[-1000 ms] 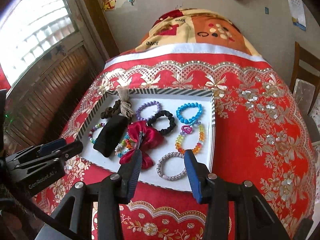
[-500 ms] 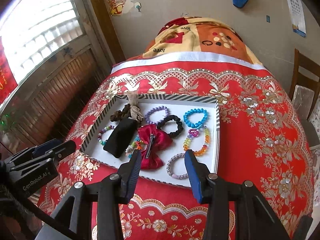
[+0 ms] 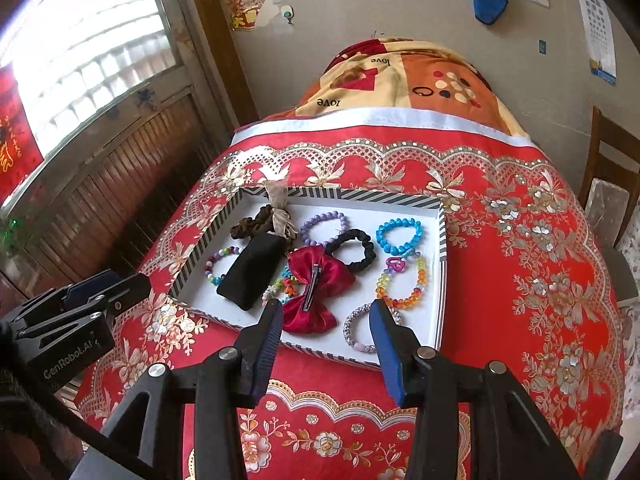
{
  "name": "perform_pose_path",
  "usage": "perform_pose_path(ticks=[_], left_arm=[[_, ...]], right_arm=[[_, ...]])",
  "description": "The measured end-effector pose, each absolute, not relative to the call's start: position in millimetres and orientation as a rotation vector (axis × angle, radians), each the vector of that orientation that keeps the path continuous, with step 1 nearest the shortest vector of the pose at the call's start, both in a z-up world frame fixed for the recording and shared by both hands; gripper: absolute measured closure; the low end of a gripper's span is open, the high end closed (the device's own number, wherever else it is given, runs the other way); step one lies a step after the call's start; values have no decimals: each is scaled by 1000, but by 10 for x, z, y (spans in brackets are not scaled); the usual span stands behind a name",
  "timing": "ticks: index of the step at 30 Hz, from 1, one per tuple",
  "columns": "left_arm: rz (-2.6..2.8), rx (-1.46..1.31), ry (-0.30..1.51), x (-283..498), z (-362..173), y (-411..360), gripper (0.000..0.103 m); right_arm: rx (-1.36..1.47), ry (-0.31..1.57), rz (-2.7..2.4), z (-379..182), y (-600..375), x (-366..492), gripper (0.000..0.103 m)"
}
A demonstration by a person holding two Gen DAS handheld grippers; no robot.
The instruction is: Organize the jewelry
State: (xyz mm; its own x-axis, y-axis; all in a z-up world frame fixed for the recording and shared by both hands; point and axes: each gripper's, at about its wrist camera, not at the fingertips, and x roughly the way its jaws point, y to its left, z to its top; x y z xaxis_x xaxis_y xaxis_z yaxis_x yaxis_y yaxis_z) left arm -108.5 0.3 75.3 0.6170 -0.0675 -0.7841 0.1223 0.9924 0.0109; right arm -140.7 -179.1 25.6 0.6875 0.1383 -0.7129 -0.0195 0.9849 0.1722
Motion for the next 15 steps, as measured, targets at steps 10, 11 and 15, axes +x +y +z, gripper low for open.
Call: perform_pose_path(ticks=[10,11,15], left_arm=[[-112,62,902,-1084,754,6,58],[-112,63,903,-1085,754,6,58],[-114,63,906,-1089,752,3,58]], right_arm=[[149,815,87,265,-1795,-1401,60],[148,815,87,266,-1796,-1396,59],[140,814,87,267,-1778,-1378,59]])
